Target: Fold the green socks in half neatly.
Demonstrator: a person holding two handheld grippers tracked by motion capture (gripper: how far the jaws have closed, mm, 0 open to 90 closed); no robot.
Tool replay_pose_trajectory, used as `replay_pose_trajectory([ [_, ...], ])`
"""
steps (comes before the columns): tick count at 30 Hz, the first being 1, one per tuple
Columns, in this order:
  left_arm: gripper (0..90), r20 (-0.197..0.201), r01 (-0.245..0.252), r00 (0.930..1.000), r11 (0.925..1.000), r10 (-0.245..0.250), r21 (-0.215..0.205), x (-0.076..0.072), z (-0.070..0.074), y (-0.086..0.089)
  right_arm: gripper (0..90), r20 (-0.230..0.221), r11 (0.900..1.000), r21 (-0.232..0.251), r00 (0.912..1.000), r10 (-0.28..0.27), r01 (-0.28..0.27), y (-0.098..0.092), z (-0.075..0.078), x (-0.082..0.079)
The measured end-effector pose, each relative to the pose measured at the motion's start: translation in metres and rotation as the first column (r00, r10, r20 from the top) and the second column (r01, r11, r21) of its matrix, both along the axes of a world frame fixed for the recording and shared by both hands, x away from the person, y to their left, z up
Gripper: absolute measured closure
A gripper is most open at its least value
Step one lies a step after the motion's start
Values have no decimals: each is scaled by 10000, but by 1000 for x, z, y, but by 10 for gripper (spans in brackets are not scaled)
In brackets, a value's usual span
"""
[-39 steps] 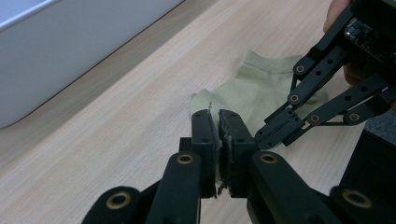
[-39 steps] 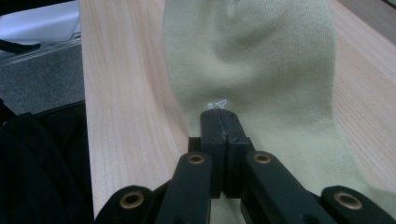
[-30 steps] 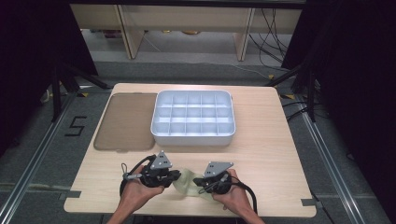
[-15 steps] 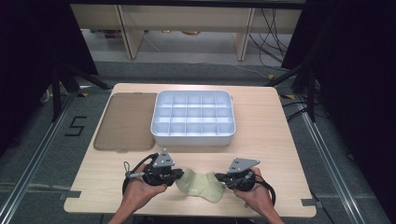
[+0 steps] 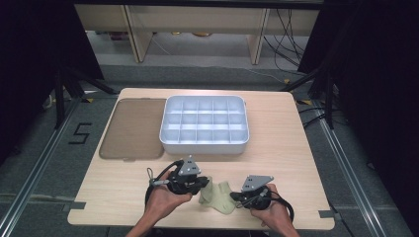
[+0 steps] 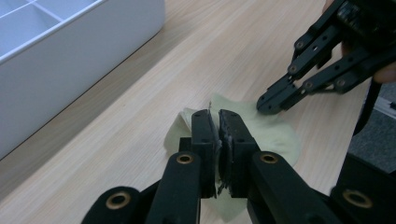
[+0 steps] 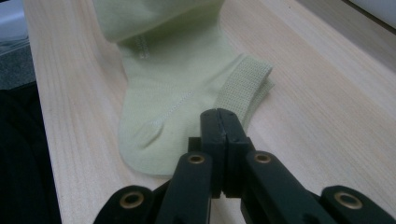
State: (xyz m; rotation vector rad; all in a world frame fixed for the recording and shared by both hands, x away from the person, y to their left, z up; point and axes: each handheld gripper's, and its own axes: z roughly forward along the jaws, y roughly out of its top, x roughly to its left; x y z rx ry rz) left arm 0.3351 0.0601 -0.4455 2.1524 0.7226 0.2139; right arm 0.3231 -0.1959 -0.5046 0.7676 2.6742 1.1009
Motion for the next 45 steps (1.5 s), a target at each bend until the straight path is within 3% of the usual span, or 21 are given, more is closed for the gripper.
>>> replay_pose_trajectory([
  [4,846,46,65,10000,9999,-64,-108,1,1,-9,900,143,9999,36,9999,96,-96,-1,-1,3],
  [7,846,-4,268,9996,9996,-268,5,2,1,-16,900,-126,9999,144,9999,-12,13,-1,-1,2],
  [14,843,-129,525,9986,9983,-522,245,2,-6,-26,900,34,9997,228,10000,42,-43,-3,-1,3],
  [16,840,-140,558,9984,9979,-554,341,3,-8,-29,900,-221,9991,418,9997,-100,109,-4,0,3],
  [21,839,-283,749,9969,9960,-736,480,8,-14,-35,900,122,9980,592,9997,-228,220,-13,8,6],
  [23,837,-405,655,9971,9972,-640,372,7,-15,-37,900,38,9973,652,9994,-350,346,-15,10,5],
  [25,834,-412,855,9957,9951,-834,507,7,-17,-42,900,277,9951,846,9982,-529,504,-23,14,6],
  [27,832,-469,889,9952,9941,-861,624,7,-19,-46,900,233,9935,945,9976,-653,629,-27,15,6],
  [30,832,-566,1188,9918,9899,-1146,776,8,-22,-53,900,305,9920,973,9960,-839,806,-32,16,7],
  [33,829,-624,1087,9925,9919,-1047,651,9,-25,-58,900,324,9924,900,9957,-868,836,-33,17,8],
  [35,829,-701,1338,9893,9874,-1280,845,11,-27,-62,900,285,9909,1002,9953,-929,896,-34,17,8],
  [39,826,-727,1376,9887,9866,-1314,879,11,-29,-66,900,320,9924,943,9960,-830,797,-35,17,9],
  [40,825,-815,1302,9889,9889,-1243,717,11,-30,-68,900,357,9907,991,9946,-977,938,-37,18,9],
  [45,812,-818,1439,9871,9864,-1375,791,11,-31,-72,900,288,9893,971,9932,-1124,1092,-41,19,10],
])
